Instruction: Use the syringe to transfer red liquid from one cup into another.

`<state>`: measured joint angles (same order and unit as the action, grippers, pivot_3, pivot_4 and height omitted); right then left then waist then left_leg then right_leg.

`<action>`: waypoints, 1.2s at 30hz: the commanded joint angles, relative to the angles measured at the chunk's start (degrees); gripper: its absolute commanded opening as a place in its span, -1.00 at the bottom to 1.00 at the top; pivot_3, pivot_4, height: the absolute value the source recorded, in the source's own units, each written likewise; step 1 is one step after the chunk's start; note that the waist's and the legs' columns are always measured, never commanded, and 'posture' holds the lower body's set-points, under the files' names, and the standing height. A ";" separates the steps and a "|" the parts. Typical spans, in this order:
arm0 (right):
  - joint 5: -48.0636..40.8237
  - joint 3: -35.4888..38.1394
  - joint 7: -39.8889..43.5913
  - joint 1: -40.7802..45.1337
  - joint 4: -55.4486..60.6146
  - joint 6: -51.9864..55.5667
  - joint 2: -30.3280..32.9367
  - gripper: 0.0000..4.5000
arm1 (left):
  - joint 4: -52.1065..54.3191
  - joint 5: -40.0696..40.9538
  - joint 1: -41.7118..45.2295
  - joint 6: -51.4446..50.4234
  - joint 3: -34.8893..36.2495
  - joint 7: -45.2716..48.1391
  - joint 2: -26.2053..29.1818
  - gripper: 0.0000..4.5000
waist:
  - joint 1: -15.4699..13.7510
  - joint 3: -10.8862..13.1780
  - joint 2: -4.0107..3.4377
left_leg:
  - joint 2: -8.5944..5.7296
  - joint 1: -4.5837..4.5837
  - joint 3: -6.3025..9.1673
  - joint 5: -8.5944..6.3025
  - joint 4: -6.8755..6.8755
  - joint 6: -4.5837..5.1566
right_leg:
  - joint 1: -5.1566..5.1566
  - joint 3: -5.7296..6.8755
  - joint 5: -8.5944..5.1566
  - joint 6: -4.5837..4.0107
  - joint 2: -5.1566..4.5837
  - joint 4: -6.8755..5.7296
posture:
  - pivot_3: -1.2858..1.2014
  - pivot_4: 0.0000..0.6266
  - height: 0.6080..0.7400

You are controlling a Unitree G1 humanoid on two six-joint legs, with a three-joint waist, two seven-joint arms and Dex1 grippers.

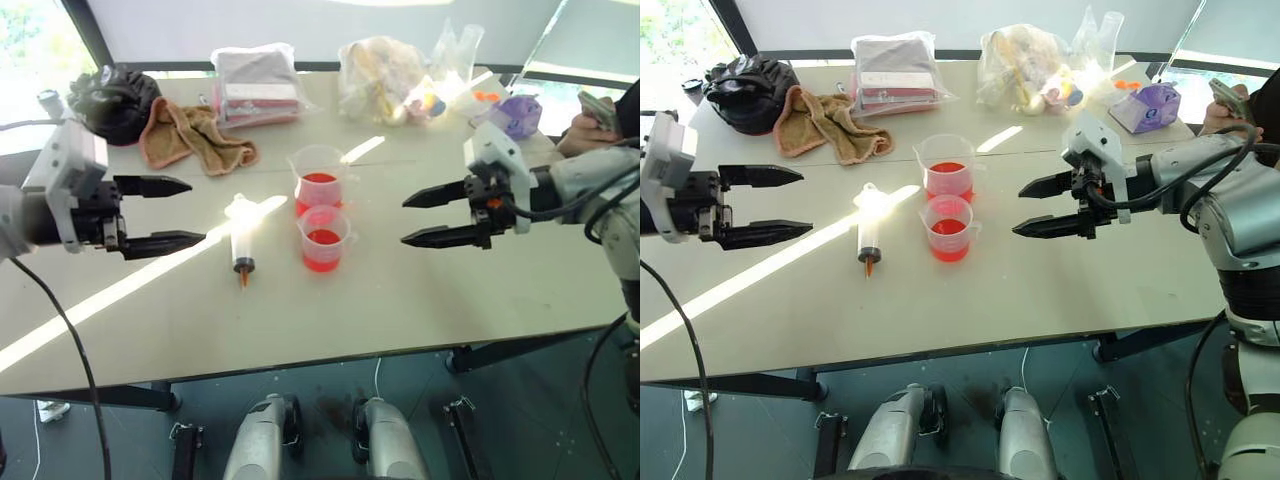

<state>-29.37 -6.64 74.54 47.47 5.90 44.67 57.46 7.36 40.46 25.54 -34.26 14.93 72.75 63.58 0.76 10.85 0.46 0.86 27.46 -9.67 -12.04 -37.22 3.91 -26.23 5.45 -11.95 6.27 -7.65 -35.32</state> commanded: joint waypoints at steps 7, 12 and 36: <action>2.19 1.45 1.11 2.25 -2.17 -1.96 0.72 0.50 | 0.99 -0.67 3.25 0.04 -0.08 -0.34 -0.52 0.99 | 0.09 0.00 0.00 | 0.00 0.00 0.00 0.00 0.00 0.00 | -0.02 -0.01 0.00 0.00 -0.02 -0.01 | 0.03 -0.52 1.00; 3.22 1.14 1.56 2.79 -3.66 -2.59 0.45 0.50 | 1.83 -0.50 2.32 -0.71 0.06 -0.24 -0.74 0.99 | 0.08 0.00 0.00 | 0.01 0.00 0.00 0.00 -0.01 0.00 | 0.02 -0.01 0.00 0.01 -0.01 -0.04 | 0.03 -0.52 1.00; 5.54 1.38 1.27 3.45 -4.77 -2.41 -0.78 0.50 | 0.94 -7.96 2.70 -1.46 -2.27 -7.70 -2.04 0.99 | 0.04 0.00 0.00 | 0.01 0.00 0.00 0.00 -0.06 0.00 | 0.12 -0.01 0.01 0.02 0.00 -0.08 | 0.03 -0.52 1.00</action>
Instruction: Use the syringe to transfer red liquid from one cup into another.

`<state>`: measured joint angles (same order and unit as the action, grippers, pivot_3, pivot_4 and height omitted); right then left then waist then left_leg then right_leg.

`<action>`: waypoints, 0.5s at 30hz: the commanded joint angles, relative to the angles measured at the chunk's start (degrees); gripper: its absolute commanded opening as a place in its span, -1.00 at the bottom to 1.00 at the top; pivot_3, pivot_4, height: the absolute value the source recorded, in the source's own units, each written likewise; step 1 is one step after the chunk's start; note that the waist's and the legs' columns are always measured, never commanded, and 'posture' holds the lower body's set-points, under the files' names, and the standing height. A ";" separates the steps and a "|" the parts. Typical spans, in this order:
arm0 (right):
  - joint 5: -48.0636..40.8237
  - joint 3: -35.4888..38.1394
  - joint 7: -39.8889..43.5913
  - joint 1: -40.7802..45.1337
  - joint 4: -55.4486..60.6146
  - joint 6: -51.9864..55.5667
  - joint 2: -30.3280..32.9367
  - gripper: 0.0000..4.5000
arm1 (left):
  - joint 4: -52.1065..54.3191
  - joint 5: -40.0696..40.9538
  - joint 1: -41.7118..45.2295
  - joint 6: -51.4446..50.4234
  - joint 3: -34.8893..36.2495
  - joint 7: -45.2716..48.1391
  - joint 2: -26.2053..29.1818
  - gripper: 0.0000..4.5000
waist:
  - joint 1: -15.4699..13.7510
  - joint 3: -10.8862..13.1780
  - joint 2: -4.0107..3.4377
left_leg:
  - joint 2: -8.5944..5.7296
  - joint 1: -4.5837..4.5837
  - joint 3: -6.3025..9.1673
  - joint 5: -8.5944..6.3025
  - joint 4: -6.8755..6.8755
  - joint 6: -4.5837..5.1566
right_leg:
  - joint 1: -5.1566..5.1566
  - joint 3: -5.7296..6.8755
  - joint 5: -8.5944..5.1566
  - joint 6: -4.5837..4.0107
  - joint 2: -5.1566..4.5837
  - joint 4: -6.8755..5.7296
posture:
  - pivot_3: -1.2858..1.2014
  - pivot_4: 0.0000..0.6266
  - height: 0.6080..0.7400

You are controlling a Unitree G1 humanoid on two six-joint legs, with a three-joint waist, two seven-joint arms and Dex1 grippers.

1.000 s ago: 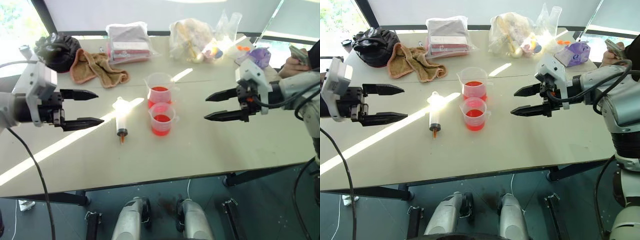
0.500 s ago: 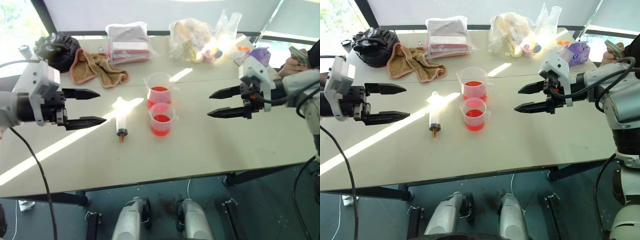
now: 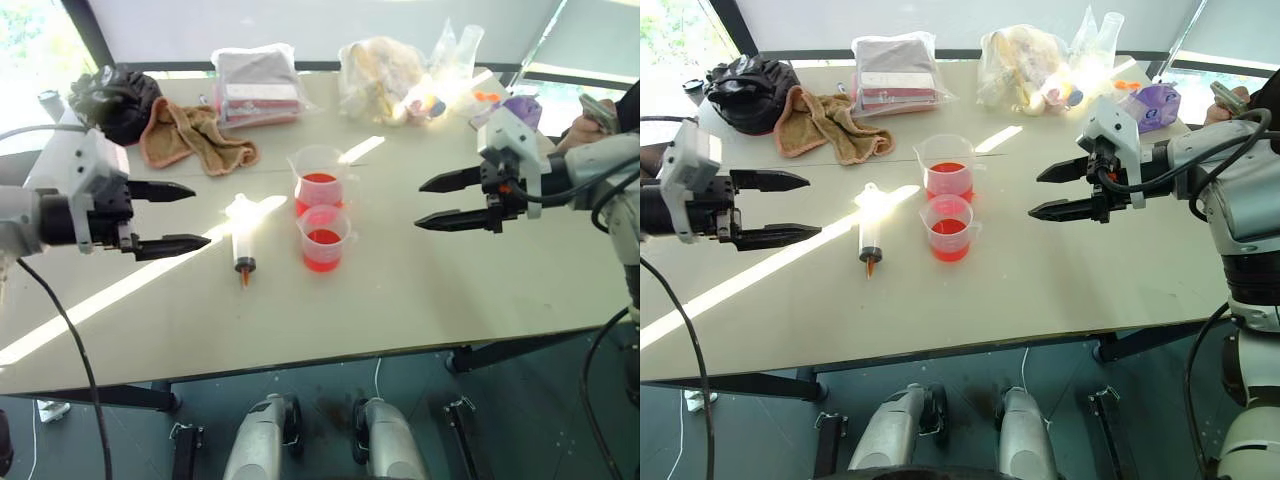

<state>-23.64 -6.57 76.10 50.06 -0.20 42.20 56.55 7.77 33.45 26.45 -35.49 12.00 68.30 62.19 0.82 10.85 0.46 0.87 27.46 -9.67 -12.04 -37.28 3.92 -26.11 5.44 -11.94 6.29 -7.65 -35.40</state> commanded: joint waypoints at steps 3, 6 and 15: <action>-1.03 1.65 -1.23 -0.05 3.06 1.44 -0.29 0.50 | 0.46 0.15 8.65 -10.36 0.38 -15.85 -6.11 0.99 | -0.45 0.00 0.00 | 0.00 0.00 0.03 0.00 -0.04 0.00 | 0.01 0.00 0.00 0.00 0.00 -0.04 | 0.03 -0.52 1.00; -1.39 2.04 -1.92 -0.88 4.40 2.37 -0.47 0.50 | 0.19 0.84 16.27 -22.65 -0.17 -26.52 -11.74 0.99 | -0.45 0.00 0.02 | 0.00 0.01 0.14 -0.01 -0.23 0.04 | 0.37 0.07 0.01 0.02 0.06 -0.07 | 0.03 -0.52 1.00; -0.77 1.78 -2.17 0.57 4.54 3.50 -0.11 0.50 | -14.35 -10.67 43.88 -54.73 9.07 -58.98 -34.18 0.99 | -0.97 0.04 0.08 | -0.05 -0.07 0.42 -0.06 -0.98 0.48 | 0.82 0.29 -0.18 0.33 0.06 -0.53 | 0.03 -0.52 1.00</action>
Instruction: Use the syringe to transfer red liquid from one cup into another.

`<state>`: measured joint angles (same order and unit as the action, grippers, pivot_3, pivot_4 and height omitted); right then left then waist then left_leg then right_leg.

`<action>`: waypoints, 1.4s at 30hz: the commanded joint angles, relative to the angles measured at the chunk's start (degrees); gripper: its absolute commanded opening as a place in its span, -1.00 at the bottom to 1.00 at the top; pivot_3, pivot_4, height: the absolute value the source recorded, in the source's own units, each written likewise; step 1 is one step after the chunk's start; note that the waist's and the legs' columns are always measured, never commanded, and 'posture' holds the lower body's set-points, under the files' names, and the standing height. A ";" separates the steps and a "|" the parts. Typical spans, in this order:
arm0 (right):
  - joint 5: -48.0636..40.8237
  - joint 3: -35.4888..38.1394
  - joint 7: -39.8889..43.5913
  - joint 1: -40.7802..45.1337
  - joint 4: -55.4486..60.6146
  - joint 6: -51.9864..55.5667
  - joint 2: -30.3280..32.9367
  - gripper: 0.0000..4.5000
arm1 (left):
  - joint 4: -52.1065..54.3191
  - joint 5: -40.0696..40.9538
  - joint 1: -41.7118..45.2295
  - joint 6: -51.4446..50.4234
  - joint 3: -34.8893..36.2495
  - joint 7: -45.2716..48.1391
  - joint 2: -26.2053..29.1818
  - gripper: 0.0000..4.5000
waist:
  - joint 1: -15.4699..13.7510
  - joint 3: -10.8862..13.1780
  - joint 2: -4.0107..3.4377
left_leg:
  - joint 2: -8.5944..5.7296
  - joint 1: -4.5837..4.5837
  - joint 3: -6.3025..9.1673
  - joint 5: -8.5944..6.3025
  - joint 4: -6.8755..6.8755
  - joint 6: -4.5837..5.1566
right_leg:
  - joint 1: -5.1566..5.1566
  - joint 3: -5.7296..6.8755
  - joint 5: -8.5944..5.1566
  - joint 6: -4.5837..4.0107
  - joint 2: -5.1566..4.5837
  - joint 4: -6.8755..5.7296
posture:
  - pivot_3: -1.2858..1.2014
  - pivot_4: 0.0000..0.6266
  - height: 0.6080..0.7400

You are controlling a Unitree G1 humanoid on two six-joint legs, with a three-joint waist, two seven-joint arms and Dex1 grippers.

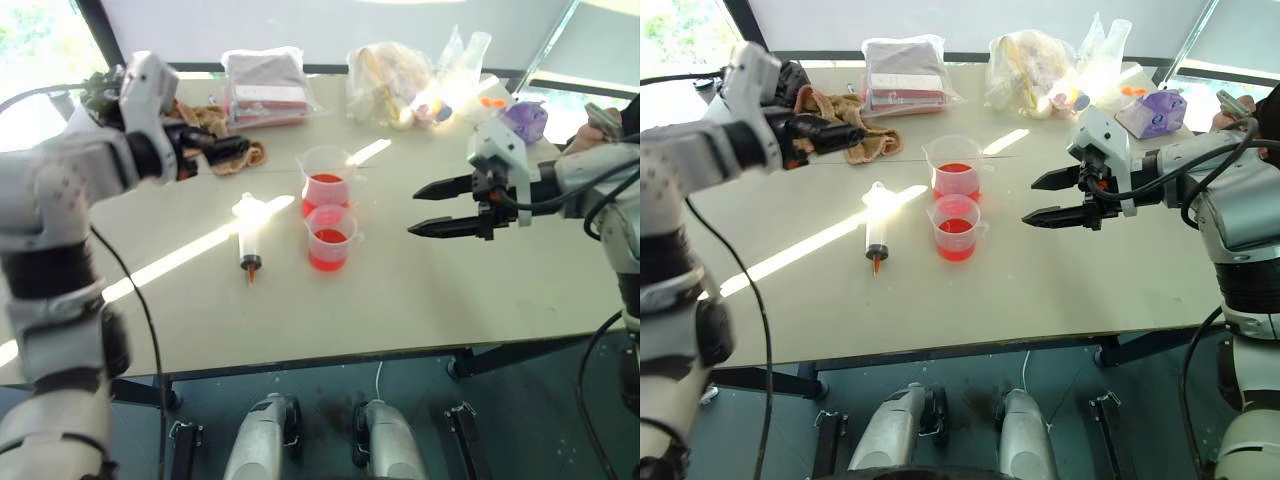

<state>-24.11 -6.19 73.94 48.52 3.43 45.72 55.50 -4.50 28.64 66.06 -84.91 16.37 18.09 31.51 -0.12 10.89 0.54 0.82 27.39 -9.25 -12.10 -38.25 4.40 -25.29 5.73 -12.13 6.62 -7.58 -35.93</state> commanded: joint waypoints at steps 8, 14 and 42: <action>0.72 0.44 -0.47 3.39 0.72 0.84 1.43 0.50 | -12.25 -22.21 14.83 -7.59 12.72 -35.25 -20.40 0.99 | -0.63 0.01 0.03 | -0.02 -0.02 0.02 -0.02 -0.02 -0.03 | 0.02 0.00 -0.01 0.02 -0.07 -0.06 | 0.03 -0.52 1.00; 0.82 0.16 -0.18 3.63 1.39 1.16 1.42 0.50 | -31.28 -35.10 26.11 -7.59 28.61 -51.39 -25.97 0.99 | -0.52 0.04 0.07 | -0.02 -0.01 0.03 -0.10 -0.01 -0.17 | -0.03 0.00 -0.01 0.01 -0.08 -0.06 | 0.03 -0.52 1.00; -1.33 2.19 -4.48 0.46 6.34 4.46 0.56 0.50 | -62.36 -34.69 24.82 9.75 28.67 -55.54 -22.38 0.99 | -0.52 0.05 0.09 | -0.02 0.02 -0.07 -0.11 0.13 -0.26 | -0.28 -0.04 0.02 -0.03 -0.18 -0.12 | 0.03 -0.52 1.00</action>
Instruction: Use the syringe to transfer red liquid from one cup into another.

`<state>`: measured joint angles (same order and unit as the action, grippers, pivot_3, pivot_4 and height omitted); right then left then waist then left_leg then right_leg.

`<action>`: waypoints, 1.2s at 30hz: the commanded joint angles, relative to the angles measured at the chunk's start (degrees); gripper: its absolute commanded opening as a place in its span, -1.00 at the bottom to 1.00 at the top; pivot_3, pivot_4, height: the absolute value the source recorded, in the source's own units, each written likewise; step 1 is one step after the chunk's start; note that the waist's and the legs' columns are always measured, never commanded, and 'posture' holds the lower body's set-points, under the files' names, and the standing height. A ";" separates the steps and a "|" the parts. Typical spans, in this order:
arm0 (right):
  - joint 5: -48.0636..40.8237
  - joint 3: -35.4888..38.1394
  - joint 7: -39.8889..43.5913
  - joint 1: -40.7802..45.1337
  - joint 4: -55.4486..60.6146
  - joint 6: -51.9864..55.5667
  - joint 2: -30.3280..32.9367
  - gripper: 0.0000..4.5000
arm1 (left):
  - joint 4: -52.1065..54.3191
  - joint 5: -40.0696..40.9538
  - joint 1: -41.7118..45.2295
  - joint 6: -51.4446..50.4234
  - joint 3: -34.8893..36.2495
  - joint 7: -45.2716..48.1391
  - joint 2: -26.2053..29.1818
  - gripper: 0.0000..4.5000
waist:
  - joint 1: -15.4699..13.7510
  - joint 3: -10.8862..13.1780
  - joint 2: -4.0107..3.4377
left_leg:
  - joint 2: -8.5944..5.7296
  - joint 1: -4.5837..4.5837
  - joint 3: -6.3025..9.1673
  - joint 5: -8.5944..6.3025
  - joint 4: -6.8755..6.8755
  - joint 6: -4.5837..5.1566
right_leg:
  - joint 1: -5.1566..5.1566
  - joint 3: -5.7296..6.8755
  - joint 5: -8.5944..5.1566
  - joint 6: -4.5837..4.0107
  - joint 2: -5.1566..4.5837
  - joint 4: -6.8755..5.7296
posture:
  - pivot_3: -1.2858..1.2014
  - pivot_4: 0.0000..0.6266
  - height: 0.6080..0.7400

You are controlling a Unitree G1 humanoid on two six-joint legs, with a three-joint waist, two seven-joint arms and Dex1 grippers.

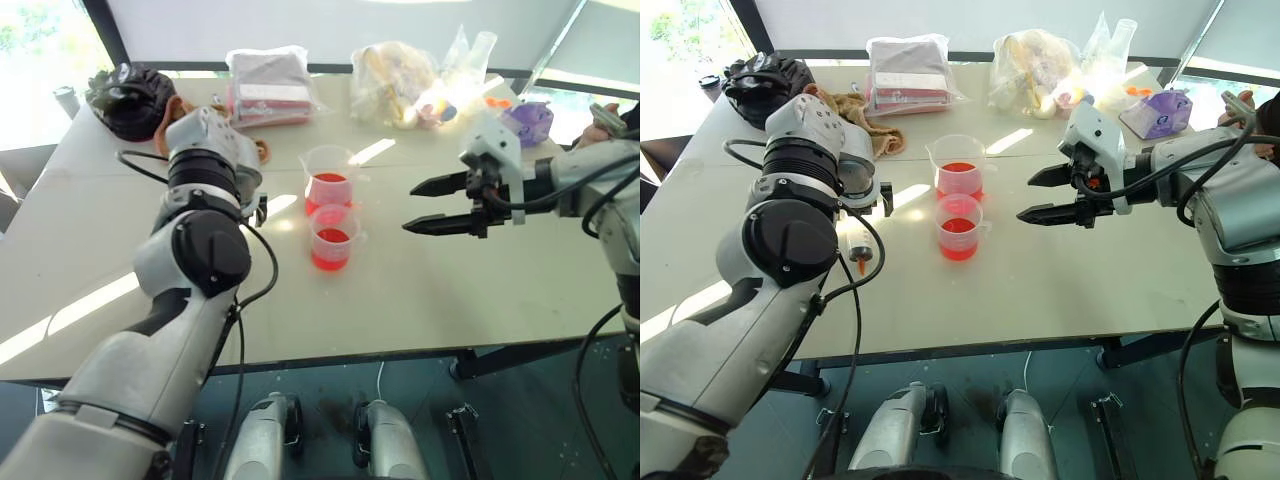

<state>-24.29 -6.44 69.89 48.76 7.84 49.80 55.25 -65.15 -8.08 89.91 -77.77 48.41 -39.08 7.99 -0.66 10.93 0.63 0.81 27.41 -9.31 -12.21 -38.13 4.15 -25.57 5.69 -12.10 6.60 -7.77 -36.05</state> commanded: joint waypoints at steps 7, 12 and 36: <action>-2.04 3.00 -1.61 -0.55 3.33 1.23 1.04 0.50 | -5.82 6.28 0.38 8.59 -8.13 3.55 2.18 0.99 | 0.00 0.00 0.00 | 0.00 0.02 0.00 0.00 0.01 0.00 | -0.05 -0.02 0.01 -0.02 -0.03 0.00 | 0.03 -0.52 1.00; -2.57 3.15 -2.15 -0.72 3.62 1.36 1.27 0.50 | -7.31 8.85 -0.90 11.45 -9.35 2.23 3.08 0.99 | 0.08 0.00 0.00 | 0.00 0.02 0.00 0.00 0.02 0.00 | -0.07 -0.03 0.02 -0.03 -0.04 0.00 | 0.03 -0.52 1.00; -2.74 4.56 -5.08 -3.21 4.28 -0.27 0.40 0.50 | 8.35 19.65 -0.70 23.58 -20.42 28.86 10.11 -0.32 | 0.17 0.00 0.00 | 0.00 0.08 -0.02 0.00 0.00 0.00 | -0.09 -0.03 0.02 -0.03 -0.01 0.01 | 0.03 -0.52 1.00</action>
<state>-26.27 -3.96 65.44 45.35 10.15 50.23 55.45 -61.39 9.23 87.38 -55.71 27.98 -14.40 16.74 -0.48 10.93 0.63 0.81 27.49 -9.34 -12.21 -38.12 4.14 -25.66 5.65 -12.09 6.57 -7.78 -36.04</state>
